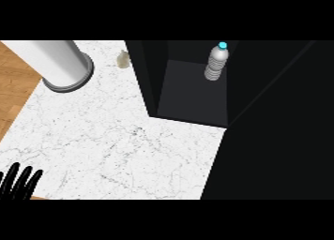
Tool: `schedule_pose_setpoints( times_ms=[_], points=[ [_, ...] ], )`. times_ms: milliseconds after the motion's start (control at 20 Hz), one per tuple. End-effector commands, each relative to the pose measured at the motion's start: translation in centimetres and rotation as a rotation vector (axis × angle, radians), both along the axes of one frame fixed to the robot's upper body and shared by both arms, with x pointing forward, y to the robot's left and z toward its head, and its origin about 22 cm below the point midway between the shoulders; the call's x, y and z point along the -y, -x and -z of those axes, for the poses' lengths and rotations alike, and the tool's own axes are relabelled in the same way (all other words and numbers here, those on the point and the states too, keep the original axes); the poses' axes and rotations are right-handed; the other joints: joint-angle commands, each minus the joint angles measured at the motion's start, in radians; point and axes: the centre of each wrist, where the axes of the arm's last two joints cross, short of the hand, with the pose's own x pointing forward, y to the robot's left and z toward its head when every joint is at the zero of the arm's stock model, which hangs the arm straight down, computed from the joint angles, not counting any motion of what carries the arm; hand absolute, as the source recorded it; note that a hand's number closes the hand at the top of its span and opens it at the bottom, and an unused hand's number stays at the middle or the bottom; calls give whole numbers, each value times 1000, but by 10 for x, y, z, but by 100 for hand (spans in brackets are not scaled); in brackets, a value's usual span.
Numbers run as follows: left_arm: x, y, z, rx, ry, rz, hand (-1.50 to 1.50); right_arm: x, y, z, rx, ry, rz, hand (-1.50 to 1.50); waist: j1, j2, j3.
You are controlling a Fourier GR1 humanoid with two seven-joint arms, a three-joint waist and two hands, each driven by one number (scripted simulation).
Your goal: Pick up the bottled water, place it into the cabinet and close the cabinet
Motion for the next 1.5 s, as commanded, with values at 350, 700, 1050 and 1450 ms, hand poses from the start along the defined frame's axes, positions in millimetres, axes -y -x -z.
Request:
schedule_pose_setpoints(
  times_ms=[350,700,1050,1450],
  points=[
    [-20,-7,-12,31,-18,26,-150,-35,-21,-1,-64,85,-114,150,39,18,-2],
    [-28,-7,-14,23,-17,33,-150,-51,-45,3,-137,49,-59,150,44,26,-2],
    [-34,-14,-22,47,-26,20,-150,-71,-67,7,-273,-59,-77,150,44,33,3],
    [-47,-13,-29,42,-25,8,-150,-75,-119,14,-392,-112,-82,150,33,23,8]
  ],
)
